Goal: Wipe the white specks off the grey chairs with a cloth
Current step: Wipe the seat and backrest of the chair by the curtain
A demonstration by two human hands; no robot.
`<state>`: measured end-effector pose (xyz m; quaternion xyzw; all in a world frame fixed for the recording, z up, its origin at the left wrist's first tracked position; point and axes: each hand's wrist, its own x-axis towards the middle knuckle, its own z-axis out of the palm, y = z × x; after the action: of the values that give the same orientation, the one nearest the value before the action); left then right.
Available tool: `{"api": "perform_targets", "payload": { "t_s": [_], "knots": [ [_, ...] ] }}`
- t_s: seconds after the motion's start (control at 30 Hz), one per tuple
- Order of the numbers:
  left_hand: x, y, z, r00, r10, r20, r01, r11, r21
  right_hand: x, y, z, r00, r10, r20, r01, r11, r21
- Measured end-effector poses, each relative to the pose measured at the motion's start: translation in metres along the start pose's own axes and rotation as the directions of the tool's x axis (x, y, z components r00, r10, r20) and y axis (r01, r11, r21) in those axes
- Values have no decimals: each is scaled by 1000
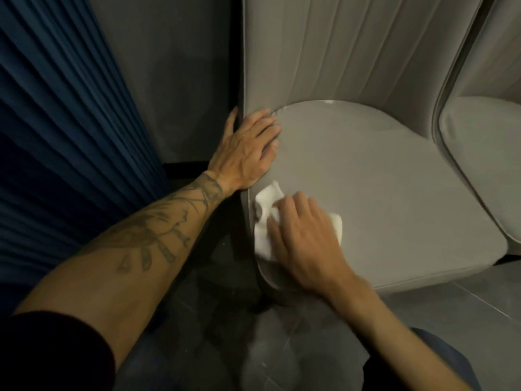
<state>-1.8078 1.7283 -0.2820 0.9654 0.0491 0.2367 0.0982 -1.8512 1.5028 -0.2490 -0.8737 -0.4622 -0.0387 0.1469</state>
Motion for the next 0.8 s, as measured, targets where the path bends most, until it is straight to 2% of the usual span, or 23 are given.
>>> {"api": "perform_targets", "payload": {
  "t_s": [0.1, 0.17, 0.3, 0.37, 0.43, 0.57, 0.63, 0.7, 0.73, 0.8],
  "knots": [
    [2, 0, -4, 998, -12, 57, 12, 1000, -8, 57, 4, 9, 998, 56, 34, -54, 997, -58],
    [4, -4, -10, 994, 4, 110, 2, 998, -58, 78, 1, 14, 998, 59, 33, -58, 998, -33],
    [2, -20, -27, 982, 115, 148, -101, 990, -102, 54, -6, 20, 994, -105, 19, 106, 992, -75],
    [1, -30, -36, 970, 183, 159, -174, 982, -72, 48, -5, 21, 992, -127, 28, 129, 988, -83],
    [2, -35, -41, 969, 201, 145, -193, 979, -65, 70, -5, 22, 998, -65, 16, 66, 996, -65],
    [11, -34, -47, 976, 98, 194, -53, 973, -225, 124, -15, 26, 996, 70, 55, -68, 997, -42],
    [9, -36, -45, 964, 106, 244, -46, 970, -240, 113, -20, 28, 999, 16, 52, -13, 997, -71],
    [4, -35, -40, 960, 111, 257, -47, 968, -246, 77, -22, 29, 990, -138, 8, 138, 987, -85],
    [2, -33, -38, 964, 107, 242, -47, 969, -241, 57, -23, 28, 981, -192, -6, 191, 978, -82],
    [2, -29, -38, 984, 111, 142, -79, 974, -210, 45, -19, 25, 979, -206, 8, 206, 977, -47]
  ]
}}
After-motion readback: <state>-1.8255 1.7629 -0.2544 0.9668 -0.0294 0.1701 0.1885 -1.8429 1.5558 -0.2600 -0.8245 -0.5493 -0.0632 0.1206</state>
